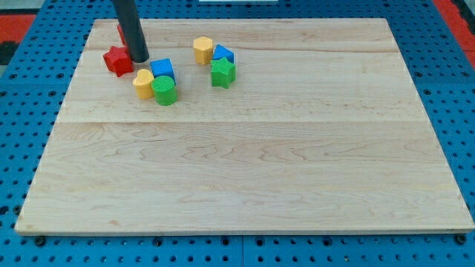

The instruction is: Slide the blue cube along with the yellow heart towards left

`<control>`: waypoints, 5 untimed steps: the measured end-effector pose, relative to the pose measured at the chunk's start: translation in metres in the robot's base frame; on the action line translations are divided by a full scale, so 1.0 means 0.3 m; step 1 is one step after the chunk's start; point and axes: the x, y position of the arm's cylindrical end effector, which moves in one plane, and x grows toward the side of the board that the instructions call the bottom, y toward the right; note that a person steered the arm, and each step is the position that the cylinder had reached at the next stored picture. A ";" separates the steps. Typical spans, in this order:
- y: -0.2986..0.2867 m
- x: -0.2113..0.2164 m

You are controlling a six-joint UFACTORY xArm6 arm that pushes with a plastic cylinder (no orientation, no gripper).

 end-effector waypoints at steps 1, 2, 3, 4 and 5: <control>0.257 -0.015; 0.264 0.044; 0.072 0.128; -0.058 0.168; -0.100 0.176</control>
